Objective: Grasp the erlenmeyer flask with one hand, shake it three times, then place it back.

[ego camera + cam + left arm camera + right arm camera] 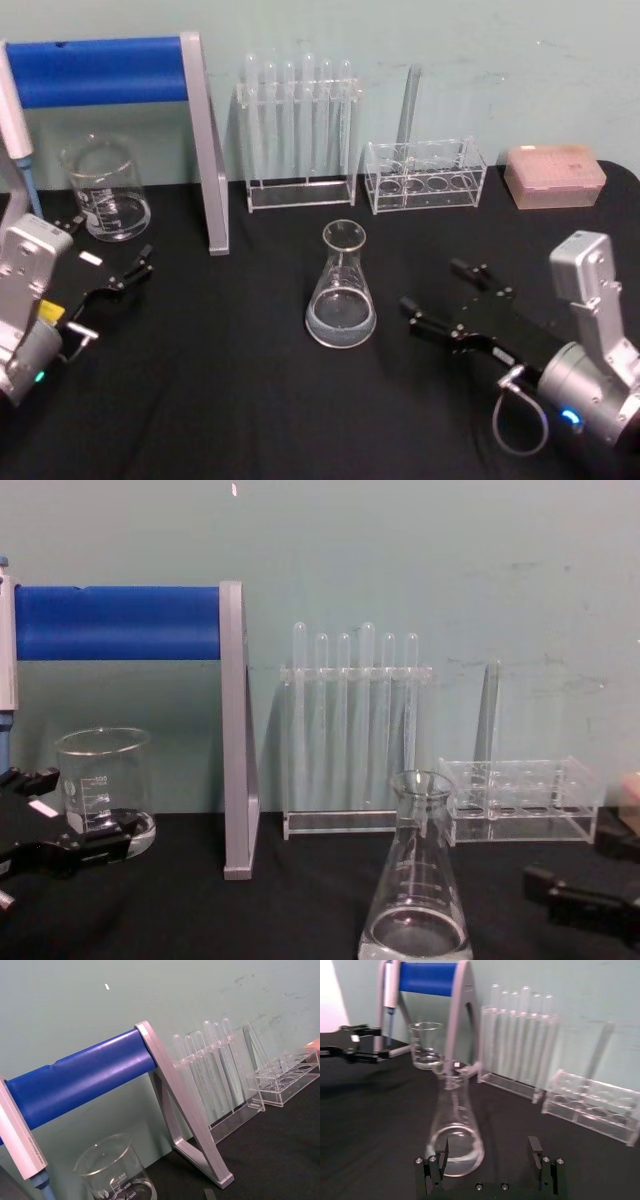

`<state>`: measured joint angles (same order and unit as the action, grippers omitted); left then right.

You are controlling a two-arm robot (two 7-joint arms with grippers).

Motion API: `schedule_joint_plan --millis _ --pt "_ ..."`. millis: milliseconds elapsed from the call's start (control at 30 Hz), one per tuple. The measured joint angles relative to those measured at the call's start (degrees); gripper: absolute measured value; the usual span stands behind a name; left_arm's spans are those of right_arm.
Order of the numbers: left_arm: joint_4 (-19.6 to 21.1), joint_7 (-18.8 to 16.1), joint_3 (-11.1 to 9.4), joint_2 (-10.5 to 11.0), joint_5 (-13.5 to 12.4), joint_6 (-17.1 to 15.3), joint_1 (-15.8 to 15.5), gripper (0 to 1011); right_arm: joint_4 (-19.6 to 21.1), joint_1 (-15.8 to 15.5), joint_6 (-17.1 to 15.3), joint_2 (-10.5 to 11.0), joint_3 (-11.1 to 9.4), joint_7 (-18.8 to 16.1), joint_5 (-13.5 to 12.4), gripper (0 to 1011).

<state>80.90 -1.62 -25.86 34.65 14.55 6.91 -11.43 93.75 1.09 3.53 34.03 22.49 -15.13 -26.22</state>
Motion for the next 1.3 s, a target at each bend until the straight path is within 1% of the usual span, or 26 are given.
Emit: schedule_joint_plan --millis 133,267,500,533,700,800,933,1033,1300 --pt "0.0 0.0 0.0 0.0 0.0 0.0 0.0 1001 -0.2 0.7 -0.7 -1.3 1.0 -1.2 0.5 1000" --pt "0.0 0.0 0.0 0.0 0.0 0.0 0.0 1001 -1.3 2.1 -0.9 -3.2 2.2 -2.1 2.0 1000" --pt "0.0 0.0 0.0 0.0 0.0 0.0 0.0 1001 -3.3 4.3 -0.9 -5.8 3.3 -2.8 4.0 1000" --pt "0.0 0.0 0.0 0.0 0.0 0.0 0.0 1001 -4.0 5.0 -0.9 -6.5 3.6 -2.9 4.5 1000" --pt "0.0 0.0 0.0 0.0 0.0 0.0 0.0 1001 -5.8 6.6 -0.9 -8.4 4.0 -3.0 5.9 1000" --pt "0.0 0.0 0.0 0.0 0.0 0.0 0.0 1001 -7.5 8.1 -0.9 -10.0 4.1 -3.1 6.9 1000" --pt "0.0 0.0 0.0 0.0 0.0 0.0 0.0 1001 -9.1 9.3 -0.9 -11.2 4.2 -3.1 7.6 1000" --pt "0.0 0.0 0.0 0.0 0.0 0.0 0.0 1001 -10.9 10.7 -0.9 -12.7 4.2 -3.3 8.4 1000" --pt "0.0 0.0 0.0 0.0 0.0 0.0 0.0 1001 -14.0 12.9 -0.9 -15.1 3.9 -3.7 9.6 1000"
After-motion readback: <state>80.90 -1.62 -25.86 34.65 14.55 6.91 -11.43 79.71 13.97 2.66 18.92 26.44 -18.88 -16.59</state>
